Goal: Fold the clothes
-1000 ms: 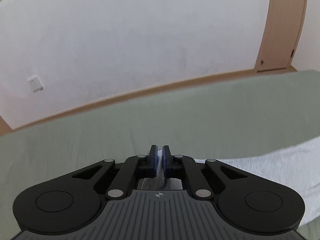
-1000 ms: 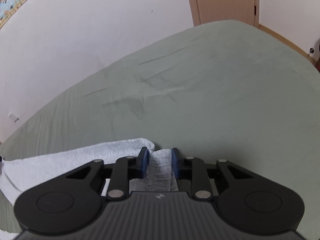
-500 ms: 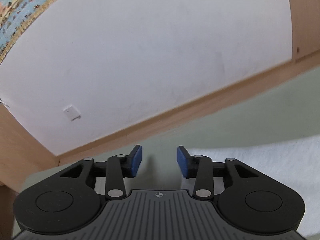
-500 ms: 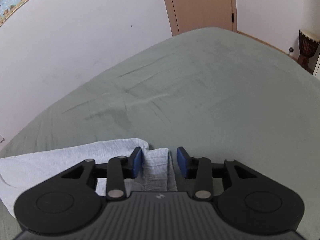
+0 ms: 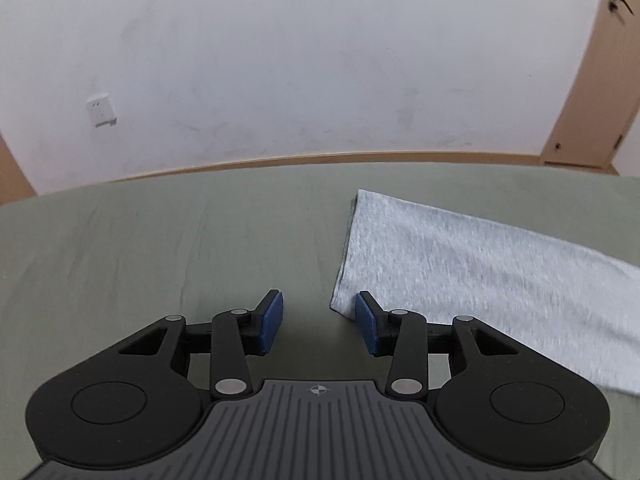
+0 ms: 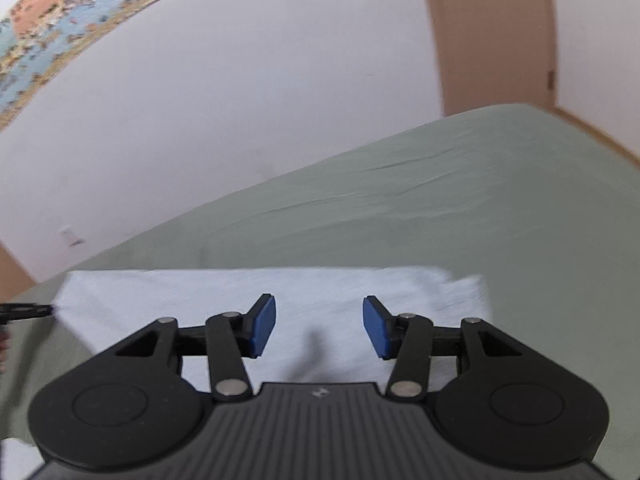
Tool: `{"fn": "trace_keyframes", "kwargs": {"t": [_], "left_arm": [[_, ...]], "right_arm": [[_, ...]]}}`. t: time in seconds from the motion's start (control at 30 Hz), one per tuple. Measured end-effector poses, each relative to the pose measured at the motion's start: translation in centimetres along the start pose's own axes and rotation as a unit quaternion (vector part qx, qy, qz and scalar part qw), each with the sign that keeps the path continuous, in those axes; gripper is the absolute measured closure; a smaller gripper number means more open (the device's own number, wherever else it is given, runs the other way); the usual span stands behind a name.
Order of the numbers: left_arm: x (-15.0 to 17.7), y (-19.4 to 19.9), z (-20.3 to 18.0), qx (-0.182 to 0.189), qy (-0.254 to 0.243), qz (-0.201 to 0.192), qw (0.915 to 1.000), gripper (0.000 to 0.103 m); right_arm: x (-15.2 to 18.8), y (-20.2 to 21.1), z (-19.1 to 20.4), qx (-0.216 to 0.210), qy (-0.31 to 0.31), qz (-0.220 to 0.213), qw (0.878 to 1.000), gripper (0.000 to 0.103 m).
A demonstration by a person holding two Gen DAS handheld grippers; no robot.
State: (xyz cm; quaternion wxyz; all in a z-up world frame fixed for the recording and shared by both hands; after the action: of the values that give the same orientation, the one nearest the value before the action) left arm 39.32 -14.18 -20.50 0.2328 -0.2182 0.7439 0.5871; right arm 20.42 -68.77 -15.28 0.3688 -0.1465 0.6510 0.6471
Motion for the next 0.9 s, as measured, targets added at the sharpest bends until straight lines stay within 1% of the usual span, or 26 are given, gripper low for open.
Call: {"fn": "trace_keyframes", "kwargs": {"t": [0.07,0.1,0.17,0.23,0.27,0.3,0.37,0.4,0.47,0.5,0.53,0.57,0.6,0.63,0.67,0.7,0.73,0.8,0.83,0.87,0.9], "left_arm": [[-0.5,0.4,1.0,-0.014,0.023,-0.011,0.9996,0.064],[-0.3,0.6,1.0,-0.015,0.020,-0.008,0.9996,0.064],[0.1,0.7,0.9,-0.007,0.014,0.012,0.9998,0.064],[0.6,0.3,0.8,-0.001,0.024,0.019,0.9995,0.063],[0.7,0.1,0.6,-0.003,0.025,0.012,0.9996,0.062],[0.7,-0.3,0.5,-0.005,0.025,0.007,0.9997,0.058],[0.6,-0.7,0.3,-0.010,0.025,0.002,0.9996,0.053],[0.6,-0.8,0.1,-0.013,0.028,0.000,0.9995,0.051],[0.5,-0.9,-0.2,-0.017,0.031,0.002,0.9994,0.050],[0.5,-1.0,-0.4,-0.016,0.032,0.005,0.9994,0.050],[0.5,-1.0,-0.6,-0.014,0.033,0.010,0.9993,0.050],[0.4,-0.9,-0.8,-0.010,0.033,0.016,0.9993,0.050],[0.4,-0.7,-1.1,-0.004,0.032,0.021,0.9993,0.050],[0.4,-0.6,-1.3,0.002,0.030,0.025,0.9992,0.050],[0.4,-0.7,-1.4,0.006,0.029,0.028,0.9992,0.050],[0.3,-1.0,-1.3,0.006,0.033,0.030,0.9990,0.049],[0.2,-1.2,-1.3,0.006,0.041,0.028,0.9988,0.048],[0.1,-1.6,-1.2,0.005,0.053,0.020,0.9984,0.047],[0.0,-1.8,-1.3,0.003,0.052,0.017,0.9985,0.047],[0.0,-1.9,-1.4,0.002,0.045,0.016,0.9988,0.047],[-0.1,-2.0,-1.6,-0.002,0.034,0.013,0.9993,0.054]], "right_arm": [[0.3,0.5,0.3,0.002,0.005,-0.006,1.000,0.052],[0.6,0.6,0.4,-0.012,0.001,0.003,1.000,0.052],[1.3,0.3,0.7,-0.036,-0.001,0.029,0.999,0.052],[2.1,0.2,1.7,-0.048,0.013,0.037,0.998,0.052],[2.4,0.2,2.4,-0.060,0.018,0.044,0.997,0.052],[2.6,0.1,2.8,-0.071,0.018,0.050,0.996,0.052],[3.5,-0.5,4.8,-0.103,0.025,0.070,0.992,0.052],[3.8,-0.6,5.7,-0.103,0.044,0.069,0.991,0.052],[4.4,-0.3,8.2,-0.098,0.102,0.056,0.988,0.052],[4.6,-0.3,9.4,-0.095,0.131,0.047,0.986,0.052],[4.7,-0.3,10.1,-0.097,0.147,0.044,0.983,0.052],[4.9,-0.2,11.6,-0.102,0.178,0.038,0.978,0.052],[5.0,-0.1,11.8,-0.102,0.183,0.037,0.977,0.052],[5.2,0.1,13.2,-0.101,0.220,0.025,0.970,0.052],[5.3,0.2,13.8,-0.103,0.236,0.021,0.966,0.052],[5.6,0.2,14.7,-0.103,0.269,0.017,0.958,0.052],[6.1,0.0,15.9,-0.100,0.309,0.016,0.946,0.052],[6.8,-0.6,17.5,-0.087,0.364,0.020,0.927,0.052],[7.0,-1.0,18.2,-0.074,0.387,0.016,0.919,0.052],[7.0,-1.3,18.6,-0.067,0.398,0.013,0.915,0.052],[7.4,-1.7,19.1,-0.054,0.418,0.012,0.907,0.059]]}}
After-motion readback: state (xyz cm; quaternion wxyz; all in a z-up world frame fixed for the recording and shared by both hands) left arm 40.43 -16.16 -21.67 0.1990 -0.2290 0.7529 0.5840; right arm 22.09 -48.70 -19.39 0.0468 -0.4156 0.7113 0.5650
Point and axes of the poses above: each gripper's, at about its wrist camera, not at the fingertips, and y roughly against the way its jaws point, z to its left, x to its underside, the point moved 3 cm from there along -y, roughly the way its jaws point, and after that the axes turned 13 degrees about x, right-handed, at the moved point
